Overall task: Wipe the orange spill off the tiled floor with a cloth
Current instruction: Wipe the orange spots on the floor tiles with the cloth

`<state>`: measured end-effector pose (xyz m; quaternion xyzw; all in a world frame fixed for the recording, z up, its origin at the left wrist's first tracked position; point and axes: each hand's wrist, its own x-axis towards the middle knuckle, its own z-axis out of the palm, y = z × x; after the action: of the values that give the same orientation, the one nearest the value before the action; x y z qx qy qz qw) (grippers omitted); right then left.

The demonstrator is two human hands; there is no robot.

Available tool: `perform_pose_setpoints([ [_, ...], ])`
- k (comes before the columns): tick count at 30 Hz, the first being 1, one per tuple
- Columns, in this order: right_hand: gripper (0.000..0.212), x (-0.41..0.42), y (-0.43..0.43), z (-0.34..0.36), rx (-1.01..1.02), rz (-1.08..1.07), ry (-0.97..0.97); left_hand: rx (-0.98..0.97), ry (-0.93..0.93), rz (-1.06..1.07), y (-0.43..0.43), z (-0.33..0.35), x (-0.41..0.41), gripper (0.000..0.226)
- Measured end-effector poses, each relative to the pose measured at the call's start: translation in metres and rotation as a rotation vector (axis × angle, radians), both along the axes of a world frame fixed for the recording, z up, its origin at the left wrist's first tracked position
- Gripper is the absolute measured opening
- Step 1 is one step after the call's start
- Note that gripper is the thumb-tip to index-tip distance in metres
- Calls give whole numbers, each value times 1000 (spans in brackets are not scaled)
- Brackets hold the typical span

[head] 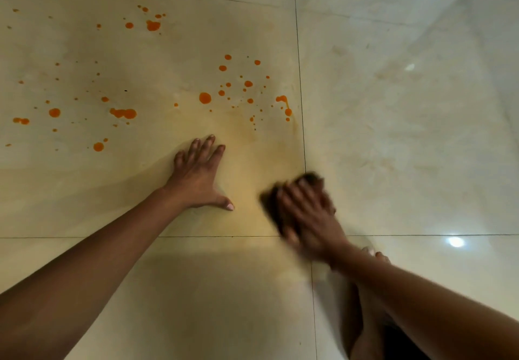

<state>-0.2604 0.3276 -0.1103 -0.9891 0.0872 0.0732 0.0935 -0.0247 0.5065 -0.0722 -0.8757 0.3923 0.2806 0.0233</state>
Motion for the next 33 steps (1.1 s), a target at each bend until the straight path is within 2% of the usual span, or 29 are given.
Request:
perform_pose_setpoints([
  [2, 76, 56, -18, 4, 35, -377, 38, 21, 5, 16, -4, -4, 0, 143],
  [3, 76, 65, -11, 4, 37, -414, 34, 36, 9, 13, -5, -4, 0, 144],
  [4, 76, 64, -2, 4, 45, -325, 18, 57, 18, 2, -7, -3, 0, 145],
  [6, 75, 36, 16, 6, 51, 61, 28, 111, 36, -25, -10, 2, 1, 146],
  [7, 75, 20, 8, 7, 55, 172, 22, 142, 47, -39, -13, 4, 0, 146],
  [8, 75, 20, -12, 7, 57, 187, 7, 168, 58, -42, -17, 7, -1, 146],
  [9, 75, 32, -34, 4, 40, 97, 1, 190, 70, -36, -21, 9, -3, 146],
  [12, 76, 126, -88, 1, 43, -421, 8, 242, 79, -8, -32, 11, -5, 148],
  [13, 76, 158, -91, 2, 35, -481, 17, 239, 68, -14, -32, 9, -5, 147],
  [14, 76, 184, -86, 4, 27, -454, 13, 225, 55, -21, -30, 7, -4, 147],
  [16, 75, 196, -58, 8, 71, -213, -2, 182, 56, -24, -23, 6, -3, 145],
  [18, 72, 162, -44, 7, 55, 131, 24, 127, 60, -1, -16, 5, -4, 142],
  [19, 72, 143, -52, 9, 34, 214, 33, 99, 58, 10, -14, 5, -4, 142],
  [21, 72, 150, -81, 6, 2, 167, 15, 76, 50, 32, -11, 7, -4, 143],
  [24, 76, 222, -79, 7, 13, -125, 34, 111, -18, 98, -6, 6, -4, 151],
  [26, 77, 237, -40, 7, 24, 3, 1, 124, -23, 167, -5, 5, -6, 153],
  [29, 75, 180, -20, 0, 14, 362, 4, 132, -5, 278, 1, 9, 3, 151],
  [31, 75, 172, -57, 3, 24, 350, -7, 146, 8, 308, 7, 12, 17, 152],
  [33, 76, 207, -87, 3, 14, 108, -7, 168, 79, 335, 7, 14, 26, 155],
])
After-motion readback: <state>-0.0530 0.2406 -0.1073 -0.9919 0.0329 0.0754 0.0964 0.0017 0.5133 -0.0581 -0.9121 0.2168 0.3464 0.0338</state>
